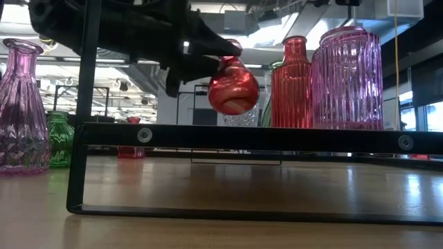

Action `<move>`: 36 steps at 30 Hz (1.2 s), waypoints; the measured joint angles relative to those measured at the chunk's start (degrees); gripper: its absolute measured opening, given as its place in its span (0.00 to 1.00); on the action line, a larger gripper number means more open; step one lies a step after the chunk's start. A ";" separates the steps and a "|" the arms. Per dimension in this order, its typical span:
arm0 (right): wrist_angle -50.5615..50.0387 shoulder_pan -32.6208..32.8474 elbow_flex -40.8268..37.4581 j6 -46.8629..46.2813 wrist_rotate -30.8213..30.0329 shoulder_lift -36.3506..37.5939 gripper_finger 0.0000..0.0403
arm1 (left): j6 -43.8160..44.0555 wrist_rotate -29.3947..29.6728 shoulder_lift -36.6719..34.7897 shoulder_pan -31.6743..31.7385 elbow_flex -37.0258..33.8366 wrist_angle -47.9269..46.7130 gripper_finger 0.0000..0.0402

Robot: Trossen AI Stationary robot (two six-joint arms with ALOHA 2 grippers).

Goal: Sort vases onto shelf
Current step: Put the bottom red vase aligned with the other red vase on the shelf

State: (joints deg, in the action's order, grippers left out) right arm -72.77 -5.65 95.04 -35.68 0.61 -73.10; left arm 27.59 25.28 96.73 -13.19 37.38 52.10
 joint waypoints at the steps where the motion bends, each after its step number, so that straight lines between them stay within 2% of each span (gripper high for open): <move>1: -0.24 0.00 0.00 0.18 0.01 0.00 0.21 | -0.41 -0.33 0.51 0.00 0.62 -0.37 0.31; 9: -1.68 0.00 0.00 3.02 -0.01 0.00 0.21 | -0.72 -2.30 2.01 -0.72 4.38 -9.65 0.31; 13: -2.03 -0.02 0.00 3.49 -0.12 0.00 0.21 | 0.24 -2.26 2.01 -0.74 4.49 -10.09 0.32; 19: -2.14 -0.02 0.00 4.22 -0.12 0.00 0.21 | 3.43 -2.32 2.01 -0.70 4.53 -13.02 0.39; 36: -2.23 -0.02 0.00 4.35 -0.16 -0.02 0.21 | 2.84 -4.24 2.01 -0.70 4.53 -12.72 0.39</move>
State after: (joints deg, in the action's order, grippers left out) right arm -75.01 -5.67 95.04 -31.33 0.45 -73.12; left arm 30.44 21.04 98.74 -13.89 41.91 39.38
